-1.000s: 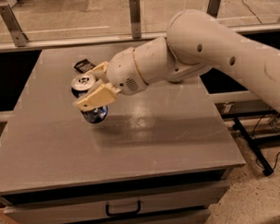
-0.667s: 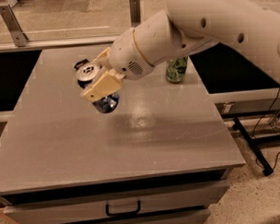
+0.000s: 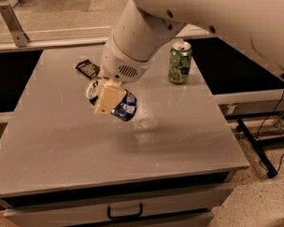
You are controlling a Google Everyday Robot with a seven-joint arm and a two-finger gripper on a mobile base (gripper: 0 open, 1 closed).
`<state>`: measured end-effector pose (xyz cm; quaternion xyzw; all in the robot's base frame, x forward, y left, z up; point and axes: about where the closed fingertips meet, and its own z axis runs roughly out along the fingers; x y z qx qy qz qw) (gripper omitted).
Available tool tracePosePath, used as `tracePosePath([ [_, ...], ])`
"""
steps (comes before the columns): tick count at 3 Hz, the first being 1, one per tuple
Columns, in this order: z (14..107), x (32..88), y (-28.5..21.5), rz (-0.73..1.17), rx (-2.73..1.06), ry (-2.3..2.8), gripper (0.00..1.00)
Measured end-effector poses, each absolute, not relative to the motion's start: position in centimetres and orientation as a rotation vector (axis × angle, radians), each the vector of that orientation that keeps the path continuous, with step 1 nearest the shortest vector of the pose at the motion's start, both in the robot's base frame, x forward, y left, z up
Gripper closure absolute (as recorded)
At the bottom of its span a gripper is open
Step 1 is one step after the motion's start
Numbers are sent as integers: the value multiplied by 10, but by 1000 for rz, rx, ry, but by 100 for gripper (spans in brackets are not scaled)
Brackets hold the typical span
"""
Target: Knock pepsi can over
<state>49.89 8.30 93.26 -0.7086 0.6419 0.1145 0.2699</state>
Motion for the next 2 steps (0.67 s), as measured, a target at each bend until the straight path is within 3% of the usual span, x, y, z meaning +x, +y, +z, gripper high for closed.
tracePosePath([
  [2,894,504,82,12,-2102,1794,36],
])
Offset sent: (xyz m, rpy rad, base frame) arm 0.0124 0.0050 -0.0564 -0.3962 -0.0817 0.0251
